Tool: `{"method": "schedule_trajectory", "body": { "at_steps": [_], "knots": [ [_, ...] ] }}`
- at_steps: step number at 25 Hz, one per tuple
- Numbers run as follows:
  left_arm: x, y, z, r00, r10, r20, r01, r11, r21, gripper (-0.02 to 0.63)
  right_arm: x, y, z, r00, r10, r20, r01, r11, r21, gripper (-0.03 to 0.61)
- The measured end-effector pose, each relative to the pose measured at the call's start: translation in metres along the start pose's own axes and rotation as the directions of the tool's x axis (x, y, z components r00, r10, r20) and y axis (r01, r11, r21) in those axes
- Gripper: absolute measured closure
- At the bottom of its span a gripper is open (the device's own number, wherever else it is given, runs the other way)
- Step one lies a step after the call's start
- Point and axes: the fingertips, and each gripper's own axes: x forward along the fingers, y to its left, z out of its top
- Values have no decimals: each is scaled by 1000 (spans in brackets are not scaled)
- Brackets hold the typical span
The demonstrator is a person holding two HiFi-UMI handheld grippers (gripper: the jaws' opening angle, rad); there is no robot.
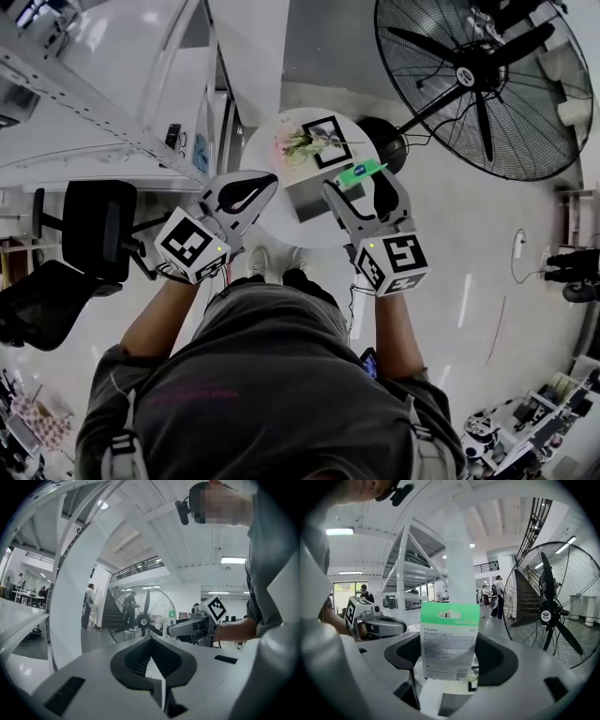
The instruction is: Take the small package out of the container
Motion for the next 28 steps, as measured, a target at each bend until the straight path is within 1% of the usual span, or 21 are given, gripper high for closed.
{"method": "schedule_trajectory", "body": {
  "at_steps": [6,11,16,28],
  "knots": [
    [1,-2,4,1000,-4,4,4,1000,2,598,-9,3,13,1000,20,21,-20,1000,7,222],
    [6,-3,4,1000,-5,4,5,1000,2,598,-11,0,13,999,30,26,-31,999,25,222],
    [11,-2,3,1000,-4,4,4,1000,-4,598,-12,-1,14,999,33,26,-33,999,0,222],
    [16,1,0,1000,1,2,-1,1000,-11,598,-7,-2,11,999,42,18,-42,999,-6,222]
  ]
}}
